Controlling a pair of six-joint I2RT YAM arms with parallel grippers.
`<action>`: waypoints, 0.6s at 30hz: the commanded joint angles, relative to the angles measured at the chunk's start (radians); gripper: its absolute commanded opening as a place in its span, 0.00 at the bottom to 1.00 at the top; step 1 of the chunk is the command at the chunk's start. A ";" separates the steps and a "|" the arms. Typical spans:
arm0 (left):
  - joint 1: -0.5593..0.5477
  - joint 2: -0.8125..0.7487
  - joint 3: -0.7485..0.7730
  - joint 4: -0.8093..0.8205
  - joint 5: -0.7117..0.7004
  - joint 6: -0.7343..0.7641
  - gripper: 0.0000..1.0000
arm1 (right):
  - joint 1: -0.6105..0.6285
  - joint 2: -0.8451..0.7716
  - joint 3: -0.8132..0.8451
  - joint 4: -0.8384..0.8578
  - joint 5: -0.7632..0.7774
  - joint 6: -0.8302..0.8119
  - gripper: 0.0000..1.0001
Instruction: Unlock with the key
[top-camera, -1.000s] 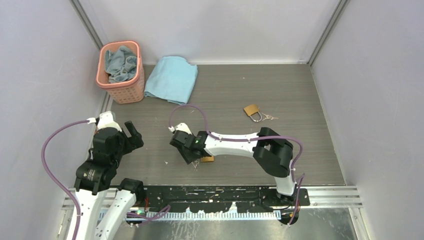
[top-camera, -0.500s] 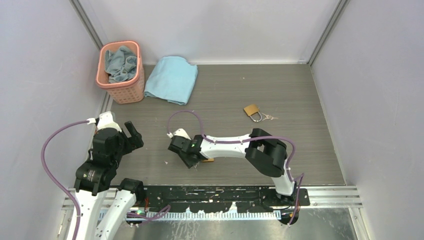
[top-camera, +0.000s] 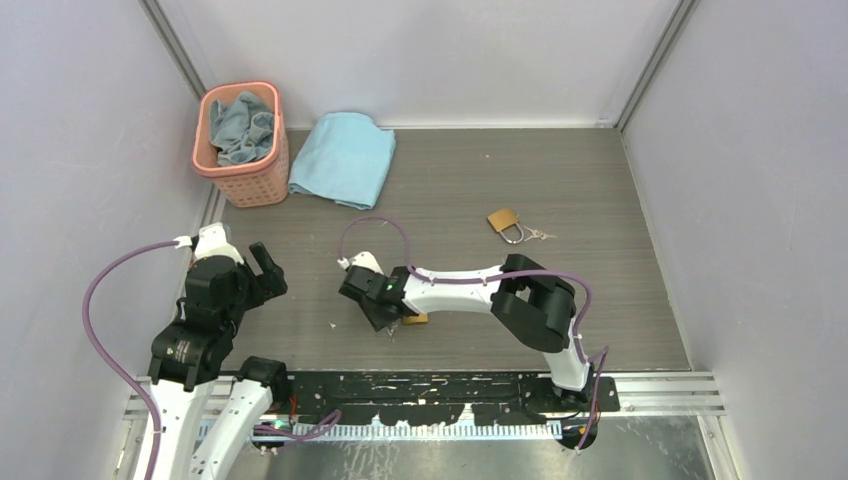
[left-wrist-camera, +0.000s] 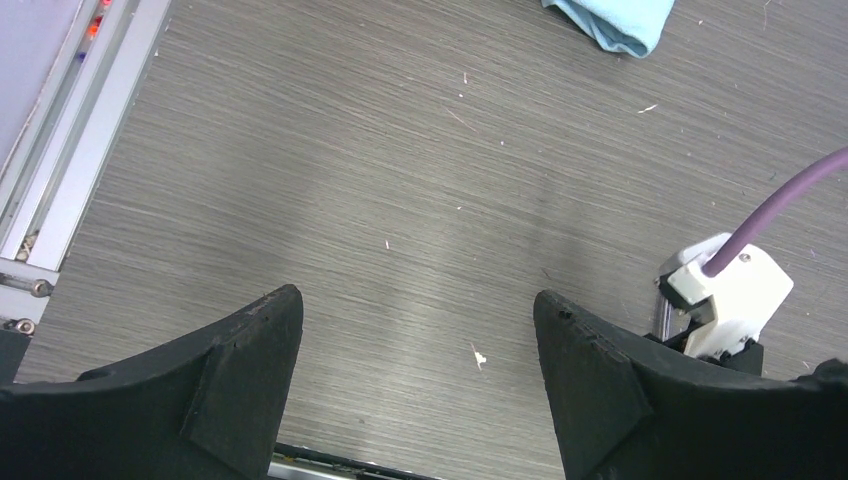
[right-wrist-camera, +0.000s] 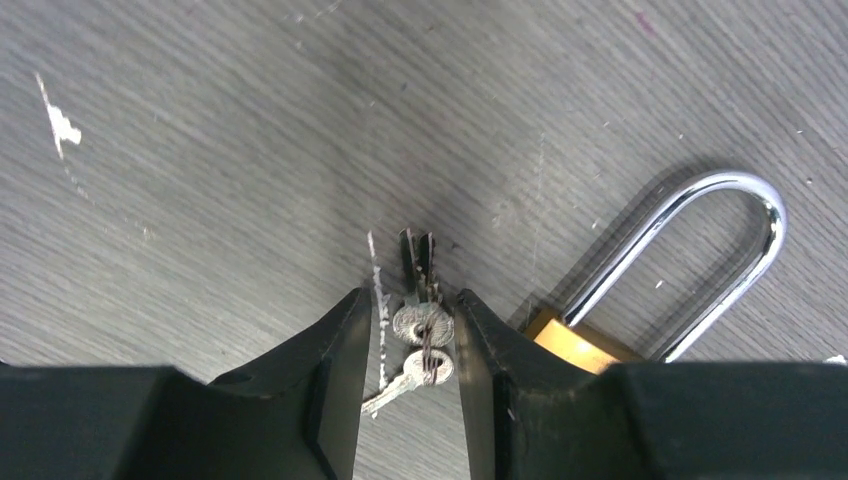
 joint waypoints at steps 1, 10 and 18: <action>-0.001 -0.013 0.002 0.046 0.001 0.007 0.85 | -0.038 0.014 -0.052 0.010 -0.015 0.029 0.40; -0.001 -0.012 0.002 0.044 -0.001 0.007 0.85 | -0.001 0.038 -0.069 -0.020 -0.021 0.019 0.38; -0.001 -0.014 0.002 0.044 -0.001 0.007 0.85 | 0.026 0.025 -0.062 -0.067 0.044 -0.008 0.33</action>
